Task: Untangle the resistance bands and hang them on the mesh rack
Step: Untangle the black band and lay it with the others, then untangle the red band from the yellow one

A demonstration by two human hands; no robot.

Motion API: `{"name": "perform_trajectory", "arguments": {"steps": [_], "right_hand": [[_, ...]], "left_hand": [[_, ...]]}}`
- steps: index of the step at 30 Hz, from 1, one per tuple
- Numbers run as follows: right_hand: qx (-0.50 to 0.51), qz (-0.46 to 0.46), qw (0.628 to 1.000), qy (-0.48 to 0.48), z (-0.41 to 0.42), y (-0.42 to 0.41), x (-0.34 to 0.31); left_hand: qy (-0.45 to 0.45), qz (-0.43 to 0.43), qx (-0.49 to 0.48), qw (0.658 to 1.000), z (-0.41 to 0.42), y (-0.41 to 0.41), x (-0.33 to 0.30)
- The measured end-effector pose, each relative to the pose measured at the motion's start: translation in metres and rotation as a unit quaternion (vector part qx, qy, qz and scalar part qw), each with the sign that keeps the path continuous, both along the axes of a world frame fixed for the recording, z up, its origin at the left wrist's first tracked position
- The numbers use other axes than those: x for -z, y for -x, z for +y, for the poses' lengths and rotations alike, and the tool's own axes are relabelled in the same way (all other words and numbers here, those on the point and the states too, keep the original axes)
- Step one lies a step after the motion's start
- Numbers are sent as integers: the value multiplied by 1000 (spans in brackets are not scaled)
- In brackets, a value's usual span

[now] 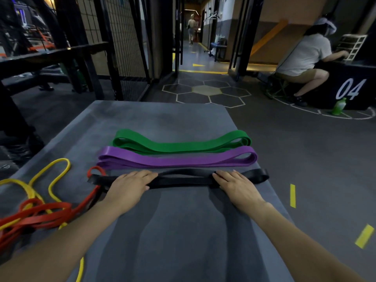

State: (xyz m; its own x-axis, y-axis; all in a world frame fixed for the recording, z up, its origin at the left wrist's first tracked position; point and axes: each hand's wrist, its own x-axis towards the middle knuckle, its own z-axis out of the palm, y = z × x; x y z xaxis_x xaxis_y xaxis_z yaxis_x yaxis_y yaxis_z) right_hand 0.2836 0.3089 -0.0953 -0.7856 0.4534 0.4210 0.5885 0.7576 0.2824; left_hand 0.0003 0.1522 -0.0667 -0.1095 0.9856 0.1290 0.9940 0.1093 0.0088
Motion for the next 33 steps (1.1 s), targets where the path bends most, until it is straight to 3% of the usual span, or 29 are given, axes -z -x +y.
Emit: {"name": "perform_trajectory", "arguments": {"steps": [14,21,26,30,33], "right_hand": [[-21,79,994,77,-26,26,-8],[22,77,995,51,-21,38,-12],[72,92,985,126,-29,38,-9],[86,130,969,193,-45,43,-18],[67,151,960,228,-68,61,-34]], "left_hand": [[-39,-26,17,999,-8,-7,-4],[-79,-101,-29,991,6,-7,7],[-61,-131,-31,989,8,-4,6],[-19,-102,22,994,-8,2,-9],[-77,-122,6,989,-33,7,-22]]}}
